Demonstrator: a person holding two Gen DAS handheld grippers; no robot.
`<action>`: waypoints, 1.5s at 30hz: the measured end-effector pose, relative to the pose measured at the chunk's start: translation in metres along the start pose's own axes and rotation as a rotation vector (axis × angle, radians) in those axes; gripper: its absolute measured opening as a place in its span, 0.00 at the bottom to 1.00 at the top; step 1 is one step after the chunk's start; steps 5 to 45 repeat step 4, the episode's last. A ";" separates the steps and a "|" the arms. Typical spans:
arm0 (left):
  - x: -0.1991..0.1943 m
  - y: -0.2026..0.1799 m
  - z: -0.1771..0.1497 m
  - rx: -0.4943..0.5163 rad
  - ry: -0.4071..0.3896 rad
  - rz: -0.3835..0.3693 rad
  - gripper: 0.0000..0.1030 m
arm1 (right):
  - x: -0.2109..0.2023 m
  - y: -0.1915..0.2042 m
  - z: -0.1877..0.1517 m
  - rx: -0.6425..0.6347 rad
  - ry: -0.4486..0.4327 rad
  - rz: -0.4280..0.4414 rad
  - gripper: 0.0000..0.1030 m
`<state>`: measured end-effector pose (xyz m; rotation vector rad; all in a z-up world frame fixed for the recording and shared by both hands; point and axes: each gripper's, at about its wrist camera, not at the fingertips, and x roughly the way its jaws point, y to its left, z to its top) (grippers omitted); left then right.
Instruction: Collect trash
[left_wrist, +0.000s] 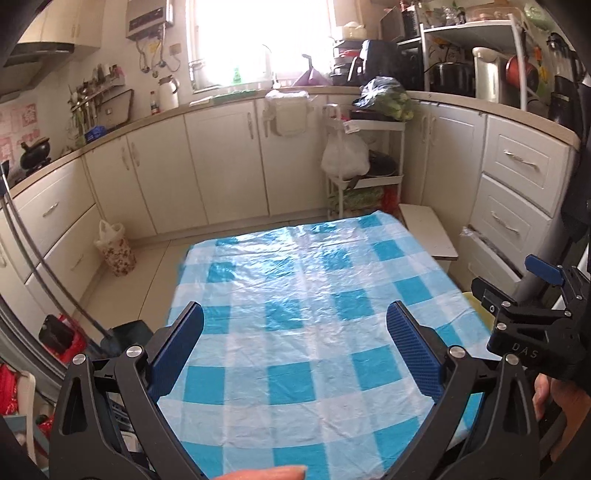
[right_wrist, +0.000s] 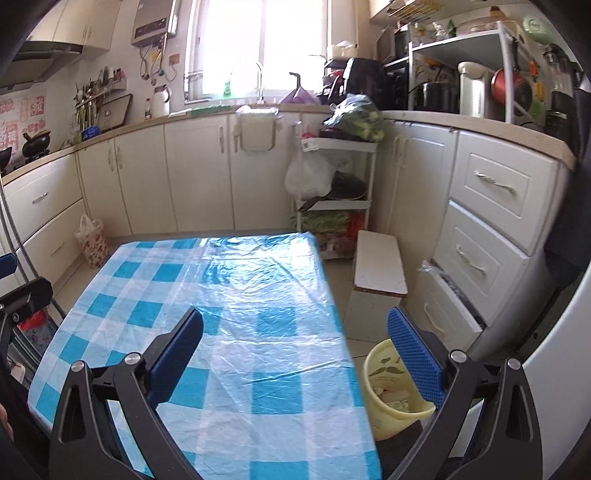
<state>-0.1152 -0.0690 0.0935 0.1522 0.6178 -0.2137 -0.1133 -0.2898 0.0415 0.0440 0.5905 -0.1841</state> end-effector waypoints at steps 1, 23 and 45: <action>0.007 0.009 -0.002 -0.018 0.015 0.013 0.93 | 0.012 0.008 -0.001 -0.012 0.027 0.014 0.93; 0.029 0.034 -0.013 -0.095 0.073 0.033 0.93 | 0.054 0.027 -0.004 -0.048 0.116 0.027 0.93; 0.029 0.034 -0.013 -0.095 0.073 0.033 0.93 | 0.054 0.027 -0.004 -0.048 0.116 0.027 0.93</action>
